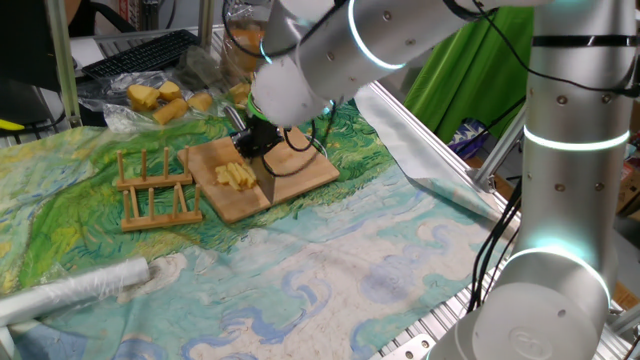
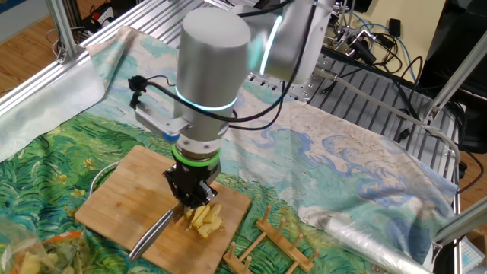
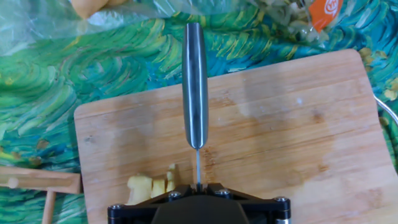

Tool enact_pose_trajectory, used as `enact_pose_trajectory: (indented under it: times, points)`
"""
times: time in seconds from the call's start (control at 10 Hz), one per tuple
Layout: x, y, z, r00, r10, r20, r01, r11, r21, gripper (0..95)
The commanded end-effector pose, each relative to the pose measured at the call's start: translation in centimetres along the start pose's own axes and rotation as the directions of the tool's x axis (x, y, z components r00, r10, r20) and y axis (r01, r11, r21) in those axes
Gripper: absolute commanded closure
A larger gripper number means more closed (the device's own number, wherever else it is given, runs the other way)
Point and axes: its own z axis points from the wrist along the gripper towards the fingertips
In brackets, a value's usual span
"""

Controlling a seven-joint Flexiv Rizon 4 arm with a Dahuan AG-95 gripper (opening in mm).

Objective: Chop the potatoes

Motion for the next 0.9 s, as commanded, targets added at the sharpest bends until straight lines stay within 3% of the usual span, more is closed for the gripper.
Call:
enact_pose_trajectory:
  times: [0.1, 0.3, 0.9]
  points:
    - [-0.2, -0.1, 0.4, 1.000, -0.001, 0.006, 0.000, 1.000, 0.010, 95.0]
    - [-0.3, -0.3, -1.7, 1.000, -0.005, -0.019, 0.006, 1.000, 0.022, 95.0]
    - [-0.7, -0.3, -2.6, 1.000, 0.004, -0.005, -0.004, 1.000, 0.026, 95.0]
